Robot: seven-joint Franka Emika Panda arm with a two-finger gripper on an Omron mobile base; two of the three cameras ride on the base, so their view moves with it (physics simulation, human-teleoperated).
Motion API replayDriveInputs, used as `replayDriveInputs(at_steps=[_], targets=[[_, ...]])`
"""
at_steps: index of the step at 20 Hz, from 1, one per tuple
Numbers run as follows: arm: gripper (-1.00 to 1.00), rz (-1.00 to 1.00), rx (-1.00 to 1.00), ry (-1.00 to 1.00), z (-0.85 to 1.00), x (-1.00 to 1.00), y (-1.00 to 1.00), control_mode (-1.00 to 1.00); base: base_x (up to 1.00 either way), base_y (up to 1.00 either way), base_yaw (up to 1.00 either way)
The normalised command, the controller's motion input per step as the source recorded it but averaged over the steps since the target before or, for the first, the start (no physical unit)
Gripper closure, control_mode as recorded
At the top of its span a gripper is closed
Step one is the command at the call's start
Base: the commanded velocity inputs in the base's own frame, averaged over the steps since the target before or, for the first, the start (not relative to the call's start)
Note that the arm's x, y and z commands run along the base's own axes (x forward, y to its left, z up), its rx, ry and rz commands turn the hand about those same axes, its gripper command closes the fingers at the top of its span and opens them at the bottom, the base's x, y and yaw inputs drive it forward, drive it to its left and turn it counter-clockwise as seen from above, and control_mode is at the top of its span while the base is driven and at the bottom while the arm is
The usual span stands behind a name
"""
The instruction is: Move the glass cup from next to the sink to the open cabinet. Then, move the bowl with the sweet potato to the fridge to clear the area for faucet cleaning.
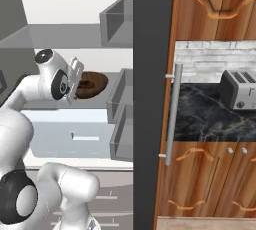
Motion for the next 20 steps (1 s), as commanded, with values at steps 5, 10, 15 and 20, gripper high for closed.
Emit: replayDriveInputs(at_steps=[5,10,15,20], targets=[[-1.00,-0.17,0.05,-0.08,-0.33,-1.00,-0.12,-1.00,0.00,0.00,0.00],[-1.00,-0.21,0.16,-0.03,-0.04,-1.00,-0.07,-1.00,0.00,0.00,0.00],[-1.00,-0.24,0.28,0.02,0.26,-1.00,-0.02,-1.00,0.00,0.00,0.00],[-1.00,-0.17,0.42,0.10,0.12,-1.00,-0.01,-1.00,0.00,0.00,0.00]])
